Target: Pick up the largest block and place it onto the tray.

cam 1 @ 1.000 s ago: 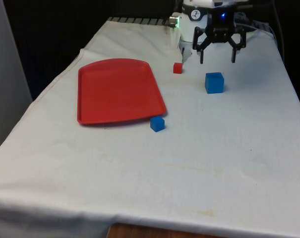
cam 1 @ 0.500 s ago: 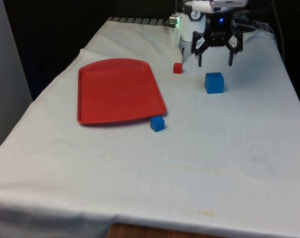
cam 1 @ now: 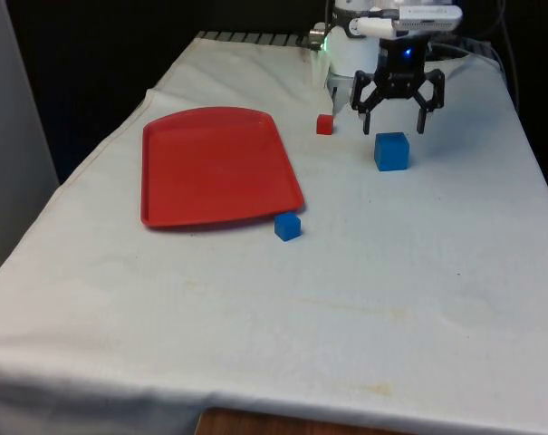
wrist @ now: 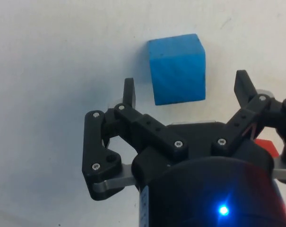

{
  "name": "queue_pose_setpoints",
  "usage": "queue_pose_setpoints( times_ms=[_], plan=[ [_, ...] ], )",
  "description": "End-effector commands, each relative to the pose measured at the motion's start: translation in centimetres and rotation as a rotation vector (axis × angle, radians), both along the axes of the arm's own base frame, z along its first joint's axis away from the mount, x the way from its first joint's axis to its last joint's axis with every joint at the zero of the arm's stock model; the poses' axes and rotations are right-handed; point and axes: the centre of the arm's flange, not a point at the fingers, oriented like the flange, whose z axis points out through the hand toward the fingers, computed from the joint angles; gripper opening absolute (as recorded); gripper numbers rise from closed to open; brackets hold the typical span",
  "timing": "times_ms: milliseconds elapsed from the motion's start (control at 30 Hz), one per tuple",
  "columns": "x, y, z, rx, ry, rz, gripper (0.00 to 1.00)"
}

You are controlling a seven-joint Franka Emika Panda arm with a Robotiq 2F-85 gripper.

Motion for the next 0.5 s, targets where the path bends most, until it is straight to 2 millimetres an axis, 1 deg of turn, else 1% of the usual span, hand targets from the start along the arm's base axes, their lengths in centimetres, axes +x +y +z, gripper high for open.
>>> queue_pose_setpoints(
  times_ms=[0,167,200,233,467],
  plan=[
    [-0.2,0.4,0.0,0.011,-0.007,0.002,1.00],
    [-0.5,0.6,-1.1,-0.003,-0.004,0.011,1.00],
    [-0.2,0.3,-1.3,-0.017,0.004,0.012,1.00],
    [-0.6,0.7,-1.4,-0.007,-0.004,0.013,1.00],
    [-0.6,0.6,-2.4,-0.021,0.001,0.016,1.00]
  ],
)
